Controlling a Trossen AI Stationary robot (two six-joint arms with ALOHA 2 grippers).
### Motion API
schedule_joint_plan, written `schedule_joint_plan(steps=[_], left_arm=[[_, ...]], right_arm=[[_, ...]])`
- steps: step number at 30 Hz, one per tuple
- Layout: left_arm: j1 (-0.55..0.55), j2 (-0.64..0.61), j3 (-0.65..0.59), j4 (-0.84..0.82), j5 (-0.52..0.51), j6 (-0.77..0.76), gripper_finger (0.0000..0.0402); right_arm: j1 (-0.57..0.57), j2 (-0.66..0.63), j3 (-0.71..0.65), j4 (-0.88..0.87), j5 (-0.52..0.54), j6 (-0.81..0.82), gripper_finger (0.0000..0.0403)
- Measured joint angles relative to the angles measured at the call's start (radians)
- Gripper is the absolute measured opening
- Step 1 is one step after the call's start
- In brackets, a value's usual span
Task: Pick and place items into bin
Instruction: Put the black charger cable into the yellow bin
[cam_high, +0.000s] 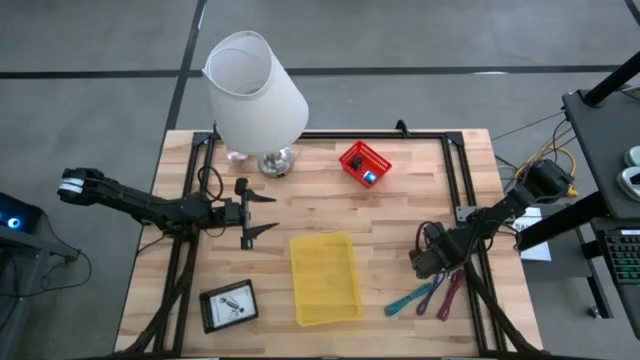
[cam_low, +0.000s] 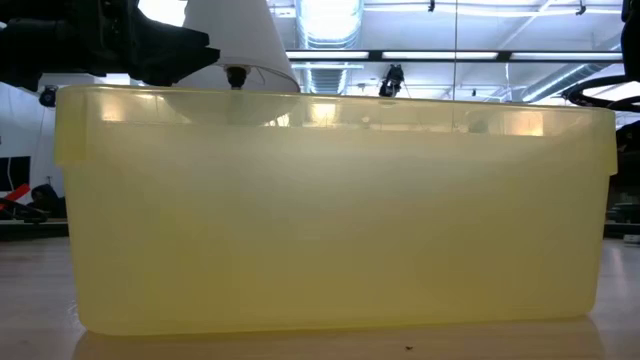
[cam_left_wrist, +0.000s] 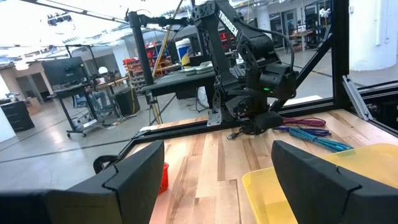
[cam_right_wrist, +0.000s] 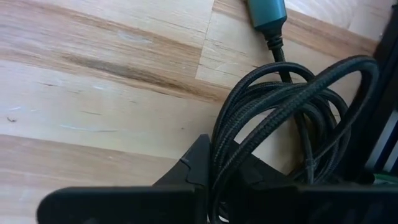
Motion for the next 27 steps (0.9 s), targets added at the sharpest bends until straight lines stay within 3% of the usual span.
schedule_joint_plan(steps=[20, 27], left_arm=[[0.0, 0.0, 0.0, 0.0, 0.0, 0.0, 0.0279], [0.0, 0.0, 0.0, 0.0, 0.0, 0.0, 0.0279]], right_arm=[[0.0, 0.0, 0.001, 0.01, 0.009, -0.086, 0.0013], [0.001, -0.016, 0.002, 0.013, 0.061, -0.128, 0.0013]])
